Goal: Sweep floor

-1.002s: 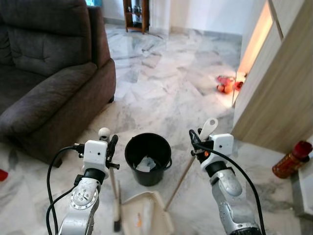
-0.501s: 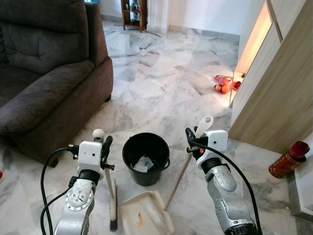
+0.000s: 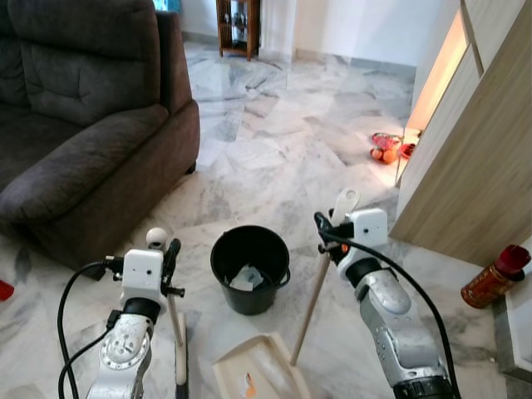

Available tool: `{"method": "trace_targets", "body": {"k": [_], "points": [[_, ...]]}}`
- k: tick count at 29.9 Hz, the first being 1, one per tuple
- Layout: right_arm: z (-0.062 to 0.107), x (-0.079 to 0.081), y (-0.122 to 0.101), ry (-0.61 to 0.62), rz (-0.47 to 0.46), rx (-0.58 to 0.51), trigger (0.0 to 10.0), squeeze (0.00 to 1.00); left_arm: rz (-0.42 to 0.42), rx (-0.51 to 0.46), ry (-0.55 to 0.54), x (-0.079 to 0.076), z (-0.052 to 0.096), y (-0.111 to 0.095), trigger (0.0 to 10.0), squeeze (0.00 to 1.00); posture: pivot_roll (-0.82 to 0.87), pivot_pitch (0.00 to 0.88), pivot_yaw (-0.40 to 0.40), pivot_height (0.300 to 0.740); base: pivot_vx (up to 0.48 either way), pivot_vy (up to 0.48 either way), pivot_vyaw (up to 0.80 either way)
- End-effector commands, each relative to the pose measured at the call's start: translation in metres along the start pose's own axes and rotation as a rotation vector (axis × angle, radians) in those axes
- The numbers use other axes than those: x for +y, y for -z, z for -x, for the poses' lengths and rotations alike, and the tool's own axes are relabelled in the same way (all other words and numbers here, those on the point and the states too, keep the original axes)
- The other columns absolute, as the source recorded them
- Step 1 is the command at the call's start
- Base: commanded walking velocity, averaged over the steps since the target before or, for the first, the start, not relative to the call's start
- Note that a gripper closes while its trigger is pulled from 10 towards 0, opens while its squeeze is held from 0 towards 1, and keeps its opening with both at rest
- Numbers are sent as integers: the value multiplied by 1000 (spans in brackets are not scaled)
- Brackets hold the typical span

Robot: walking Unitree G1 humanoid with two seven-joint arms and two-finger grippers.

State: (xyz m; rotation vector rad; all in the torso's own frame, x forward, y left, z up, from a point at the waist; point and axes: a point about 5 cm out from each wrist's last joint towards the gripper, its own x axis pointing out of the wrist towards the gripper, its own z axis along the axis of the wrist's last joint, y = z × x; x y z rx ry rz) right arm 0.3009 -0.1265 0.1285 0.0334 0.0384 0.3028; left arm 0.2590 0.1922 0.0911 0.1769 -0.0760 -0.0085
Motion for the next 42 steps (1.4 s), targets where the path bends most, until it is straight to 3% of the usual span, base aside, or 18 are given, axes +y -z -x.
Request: {"method": "trace_targets", "body": {"k": [1, 13, 18, 42], "points": [[2, 4, -12, -26, 8, -25, 10000, 0, -25, -38, -19, 7, -1, -5, 10000, 0, 96, 81, -6, 740, 0, 0, 0], [6, -1, -47, 27, -44, 31, 10000, 0, -36, -45, -13, 7, -5, -5, 10000, 0, 89, 80, -2, 740, 0, 0, 0], [2, -3, -66, 71, -115, -20, 10000, 0, -35, -46, -15, 6, -5, -5, 10000, 0, 92, 80, -3, 740, 0, 0, 0], [-4, -9, -123, 148, -132, -238, 10000, 0, -31, -58, -18, 5, -8, -6, 10000, 0, 93, 78, -1, 740, 0, 0, 0]]}}
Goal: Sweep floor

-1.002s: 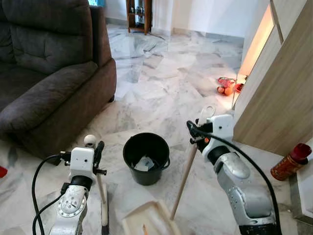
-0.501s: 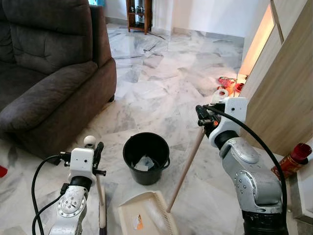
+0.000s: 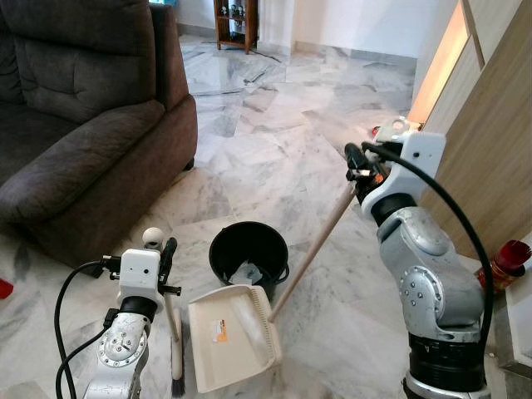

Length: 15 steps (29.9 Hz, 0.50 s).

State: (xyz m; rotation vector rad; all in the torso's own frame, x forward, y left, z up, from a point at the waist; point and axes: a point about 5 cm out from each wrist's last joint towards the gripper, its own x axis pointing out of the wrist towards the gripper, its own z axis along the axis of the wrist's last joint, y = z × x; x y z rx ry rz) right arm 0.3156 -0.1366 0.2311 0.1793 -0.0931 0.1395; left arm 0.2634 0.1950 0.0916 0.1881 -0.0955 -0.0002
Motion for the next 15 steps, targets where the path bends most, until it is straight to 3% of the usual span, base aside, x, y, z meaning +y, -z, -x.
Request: {"method": "trace_targets", "body": {"k": [1, 15], "points": [[1, 3, -20, -14, -12, -81, 10000, 0, -19, -39, -8, 2, -4, -6, 10000, 0, 93, 78, -1, 740, 0, 0, 0], [-4, 5, -44, -26, 22, -134, 10000, 0, -14, -45, -6, 1, -5, -7, 10000, 0, 93, 74, 0, 740, 0, 0, 0]]}}
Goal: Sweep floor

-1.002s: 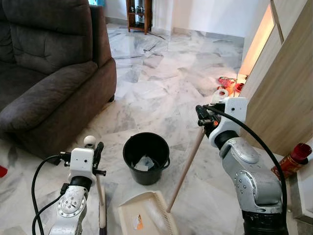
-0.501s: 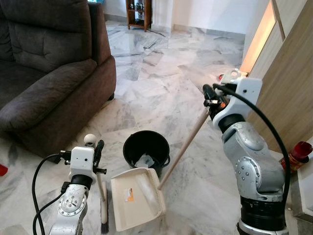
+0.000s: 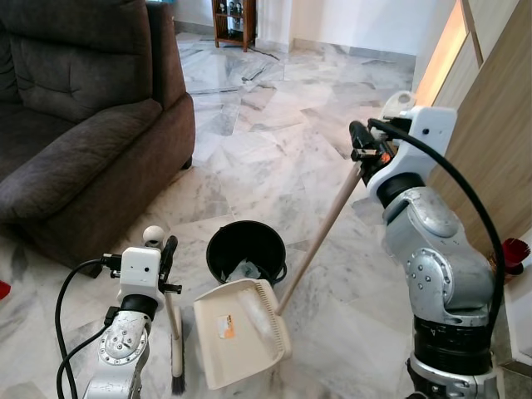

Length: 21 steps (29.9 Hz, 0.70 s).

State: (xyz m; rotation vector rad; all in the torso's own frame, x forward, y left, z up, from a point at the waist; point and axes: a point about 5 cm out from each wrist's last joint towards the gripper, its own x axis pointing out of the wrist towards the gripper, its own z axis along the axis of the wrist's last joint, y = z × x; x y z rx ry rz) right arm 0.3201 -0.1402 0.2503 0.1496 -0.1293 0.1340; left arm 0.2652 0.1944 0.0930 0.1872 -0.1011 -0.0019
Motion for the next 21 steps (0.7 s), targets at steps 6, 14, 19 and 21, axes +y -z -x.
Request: {"method": "trace_targets", "body": {"k": [6, 14, 19, 21], "points": [[0, 8, -39, -25, 13, -166, 10000, 0, -10, -44, -3, 0, -3, -7, 10000, 0, 96, 68, 1, 740, 0, 0, 0], [0, 7, -59, -12, -17, -274, 10000, 0, -7, -50, 0, -1, -3, -8, 10000, 0, 93, 62, 5, 740, 0, 0, 0], [-1, 9, -59, -20, -19, -282, 10000, 0, -7, -52, 2, -1, -4, -9, 10000, 0, 98, 56, 6, 740, 0, 0, 0], [-1, 10, -58, -21, -19, -281, 10000, 0, -7, -52, 2, -1, -4, -9, 10000, 0, 100, 53, 6, 740, 0, 0, 0]]}}
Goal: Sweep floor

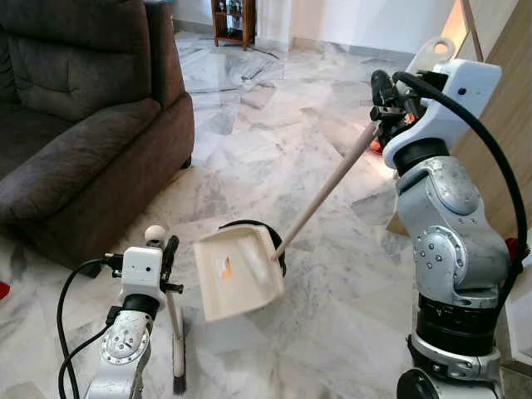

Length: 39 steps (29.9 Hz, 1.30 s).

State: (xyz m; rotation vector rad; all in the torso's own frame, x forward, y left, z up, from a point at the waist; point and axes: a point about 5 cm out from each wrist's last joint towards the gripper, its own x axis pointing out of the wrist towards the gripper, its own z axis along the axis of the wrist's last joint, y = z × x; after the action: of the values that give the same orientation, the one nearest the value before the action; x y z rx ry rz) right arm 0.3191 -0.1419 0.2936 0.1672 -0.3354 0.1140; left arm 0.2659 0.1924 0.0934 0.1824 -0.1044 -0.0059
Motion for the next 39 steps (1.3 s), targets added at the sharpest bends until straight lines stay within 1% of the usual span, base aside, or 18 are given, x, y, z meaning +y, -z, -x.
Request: {"method": "trace_targets", "body": {"k": [1, 7, 24, 39], "points": [[0, 7, -13, -25, -21, -69, 10000, 0, -13, -46, -3, 1, -3, -8, 10000, 0, 102, 51, 5, 740, 0, 0, 0], [0, 11, -10, -38, -27, -67, 10000, 0, -14, -40, -12, 3, -1, -7, 10000, 0, 103, 48, 2, 740, 0, 0, 0], [1, 14, -2, -52, -35, -40, 10000, 0, -9, -37, -18, 2, 1, -6, 10000, 0, 105, 66, -5, 740, 19, 0, 0], [1, 17, -2, -65, -38, -42, 10000, 0, -9, -44, -19, 2, 0, -7, 10000, 0, 110, 71, -4, 740, 241, 0, 0]]}}
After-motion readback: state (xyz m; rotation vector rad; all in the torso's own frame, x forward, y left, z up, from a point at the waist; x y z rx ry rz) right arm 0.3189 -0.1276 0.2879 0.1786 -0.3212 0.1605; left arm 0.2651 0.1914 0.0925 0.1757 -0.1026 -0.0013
